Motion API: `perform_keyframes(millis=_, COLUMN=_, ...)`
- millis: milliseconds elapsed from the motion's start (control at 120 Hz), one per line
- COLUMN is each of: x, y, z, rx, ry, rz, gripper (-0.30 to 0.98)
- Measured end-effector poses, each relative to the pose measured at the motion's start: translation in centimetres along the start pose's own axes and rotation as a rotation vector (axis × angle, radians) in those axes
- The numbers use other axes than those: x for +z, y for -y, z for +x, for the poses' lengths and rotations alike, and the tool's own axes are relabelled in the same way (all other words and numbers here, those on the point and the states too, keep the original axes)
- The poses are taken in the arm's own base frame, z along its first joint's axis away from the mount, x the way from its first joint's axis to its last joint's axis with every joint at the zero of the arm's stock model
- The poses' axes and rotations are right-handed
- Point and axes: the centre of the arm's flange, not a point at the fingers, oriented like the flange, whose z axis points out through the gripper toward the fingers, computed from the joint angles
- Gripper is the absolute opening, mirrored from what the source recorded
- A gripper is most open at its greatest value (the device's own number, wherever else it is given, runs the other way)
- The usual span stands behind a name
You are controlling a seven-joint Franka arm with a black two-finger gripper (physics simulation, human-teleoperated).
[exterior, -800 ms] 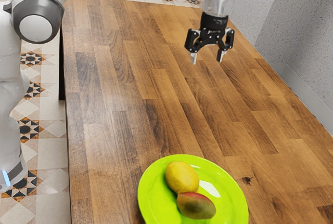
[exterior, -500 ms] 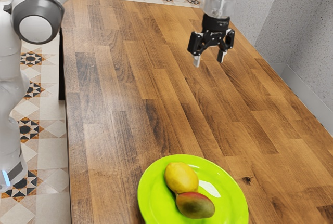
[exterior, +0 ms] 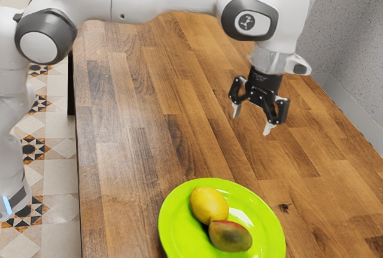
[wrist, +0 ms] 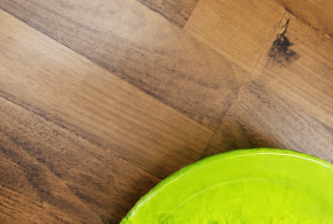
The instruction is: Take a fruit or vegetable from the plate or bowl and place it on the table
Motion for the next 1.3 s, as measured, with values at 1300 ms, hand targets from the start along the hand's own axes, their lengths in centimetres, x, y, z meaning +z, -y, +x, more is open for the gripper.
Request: perform_keyframes(millis=1300, x=8.7, y=-0.3, z=-18.1, rx=1.668, ry=0.175, rz=-0.118, gripper=0.69)
